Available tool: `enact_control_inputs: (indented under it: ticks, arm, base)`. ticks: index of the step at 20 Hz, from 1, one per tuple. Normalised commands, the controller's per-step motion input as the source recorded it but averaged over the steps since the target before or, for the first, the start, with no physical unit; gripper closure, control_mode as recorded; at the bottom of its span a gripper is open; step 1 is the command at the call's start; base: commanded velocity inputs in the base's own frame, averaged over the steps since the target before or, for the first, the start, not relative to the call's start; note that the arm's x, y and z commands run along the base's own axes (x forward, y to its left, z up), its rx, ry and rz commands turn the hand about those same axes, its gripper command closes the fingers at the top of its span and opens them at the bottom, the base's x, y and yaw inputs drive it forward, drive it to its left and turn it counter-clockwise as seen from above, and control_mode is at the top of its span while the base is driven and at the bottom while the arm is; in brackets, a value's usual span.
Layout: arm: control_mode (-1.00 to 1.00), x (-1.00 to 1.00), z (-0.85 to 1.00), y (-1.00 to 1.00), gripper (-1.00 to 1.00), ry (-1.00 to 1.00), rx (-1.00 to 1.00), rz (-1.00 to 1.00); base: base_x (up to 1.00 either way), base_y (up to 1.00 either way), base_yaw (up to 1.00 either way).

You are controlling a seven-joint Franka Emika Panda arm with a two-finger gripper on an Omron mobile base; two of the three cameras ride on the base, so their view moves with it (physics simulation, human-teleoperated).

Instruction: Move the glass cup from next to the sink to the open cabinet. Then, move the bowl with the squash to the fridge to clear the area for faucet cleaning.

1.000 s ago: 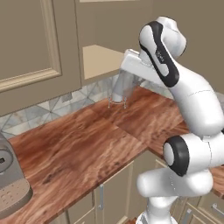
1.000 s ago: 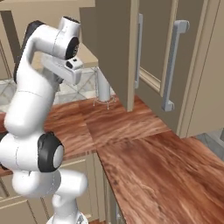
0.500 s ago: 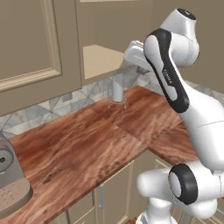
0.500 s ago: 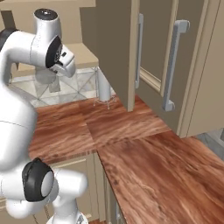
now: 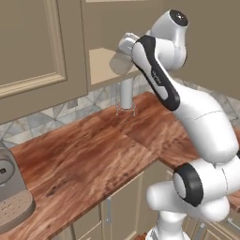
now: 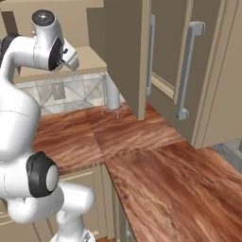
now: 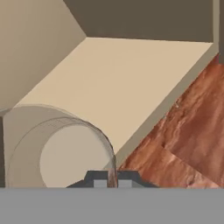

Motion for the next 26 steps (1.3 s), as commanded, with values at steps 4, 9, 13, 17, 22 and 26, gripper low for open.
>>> enact_control_inputs:
  ticks: [4, 9, 13, 17, 22, 26]
  arm:
    - [-1.00, 1.00, 0.15, 0.42, 1.00, -0.03, 0.00, -0.09]
    - [-1.00, 0.97, 0.19, 0.32, 1.00, 0.00, 0.00, -0.06]
    - [-1.00, 0.60, 0.05, 0.05, 1.00, 0.11, 0.00, 0.00]
    - [-1.00, 0.34, -0.01, 0.04, 1.00, 0.12, -0.03, 0.00]
    - [-1.00, 0.12, -0.09, 0.04, 1.00, 0.09, -0.05, 0.00]
    - [-1.00, 0.00, -0.06, 0.13, -1.00, 0.02, -0.07, 0.00]
  base:
    - [0.00, 0.00, 0.00]
    - [0.00, 0.00, 0.00]
    - [0.00, 0.00, 0.00]
    - [0.00, 0.00, 0.00]
    - [0.00, 0.00, 0.00]
    - [0.00, 0.00, 0.00]
